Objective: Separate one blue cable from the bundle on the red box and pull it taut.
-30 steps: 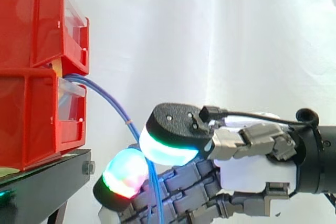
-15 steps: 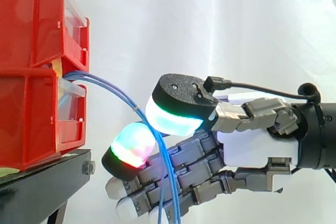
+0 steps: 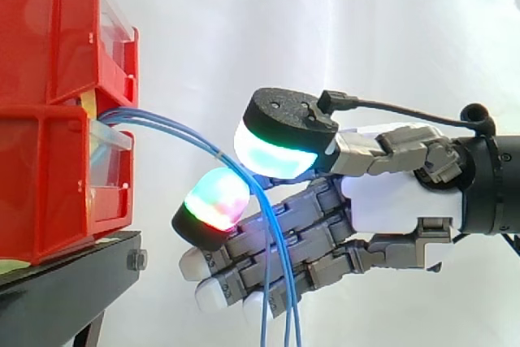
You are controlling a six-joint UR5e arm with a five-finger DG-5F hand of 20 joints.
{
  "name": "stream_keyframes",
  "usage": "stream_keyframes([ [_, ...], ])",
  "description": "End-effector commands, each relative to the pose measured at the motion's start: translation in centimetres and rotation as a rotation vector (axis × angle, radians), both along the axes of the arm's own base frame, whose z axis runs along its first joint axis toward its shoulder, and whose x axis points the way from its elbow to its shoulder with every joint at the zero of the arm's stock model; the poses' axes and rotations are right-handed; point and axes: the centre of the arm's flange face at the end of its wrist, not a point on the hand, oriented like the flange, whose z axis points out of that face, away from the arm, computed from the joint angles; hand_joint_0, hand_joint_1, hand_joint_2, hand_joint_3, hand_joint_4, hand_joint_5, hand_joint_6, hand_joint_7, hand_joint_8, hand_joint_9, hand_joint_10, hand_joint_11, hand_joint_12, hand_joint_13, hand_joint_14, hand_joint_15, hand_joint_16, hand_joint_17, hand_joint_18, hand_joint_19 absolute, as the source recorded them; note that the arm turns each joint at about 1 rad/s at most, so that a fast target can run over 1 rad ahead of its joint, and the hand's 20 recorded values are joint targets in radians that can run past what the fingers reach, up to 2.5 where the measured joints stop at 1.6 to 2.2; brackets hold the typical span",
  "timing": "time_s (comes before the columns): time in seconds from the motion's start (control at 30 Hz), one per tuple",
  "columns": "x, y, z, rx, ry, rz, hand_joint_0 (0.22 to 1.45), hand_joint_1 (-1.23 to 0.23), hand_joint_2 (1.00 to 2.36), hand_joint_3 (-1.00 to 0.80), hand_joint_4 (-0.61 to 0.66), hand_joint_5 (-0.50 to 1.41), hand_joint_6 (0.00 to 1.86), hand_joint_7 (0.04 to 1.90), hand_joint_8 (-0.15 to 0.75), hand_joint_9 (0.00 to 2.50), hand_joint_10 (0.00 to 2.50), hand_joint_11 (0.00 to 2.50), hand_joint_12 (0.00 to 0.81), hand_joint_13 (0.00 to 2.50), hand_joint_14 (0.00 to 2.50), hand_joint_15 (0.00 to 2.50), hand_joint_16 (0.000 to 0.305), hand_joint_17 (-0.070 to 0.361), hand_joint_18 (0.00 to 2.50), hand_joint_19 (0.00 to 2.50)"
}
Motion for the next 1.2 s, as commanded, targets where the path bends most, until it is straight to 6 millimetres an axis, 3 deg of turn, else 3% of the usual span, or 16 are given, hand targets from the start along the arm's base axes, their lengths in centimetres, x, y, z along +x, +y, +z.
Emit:
stream_keyframes([
  [0.0,0.0,-0.2,0.0,0.000,0.001,-0.006,0.55,-0.62,1.00,-0.50,0.29,-0.09,0.50,1.18,0.305,0.62,0.00,0.19,0.383,0.61,0.01,0.28,0.056,0.126,0.56,0.54],
  [0.53,0.6,-0.3,2.4,-0.002,0.016,-0.020,0.60,-0.57,1.00,-0.49,0.28,-0.08,0.50,1.23,0.307,0.70,0.01,0.21,0.377,0.63,0.01,0.28,0.055,0.123,0.57,0.53],
  [1.03,0.1,-0.6,3.3,-0.005,0.055,-0.023,0.62,-0.70,1.01,-0.24,0.26,-0.06,0.50,1.47,0.322,0.76,0.01,0.30,0.386,0.67,0.01,0.29,0.055,0.124,0.63,0.55],
  [1.17,0.1,-0.6,3.8,-0.003,0.049,-0.023,0.63,-0.82,1.01,-0.18,0.25,-0.09,0.55,1.37,0.335,0.76,0.01,0.32,0.402,0.68,0.01,0.30,0.058,0.131,0.65,0.54],
])
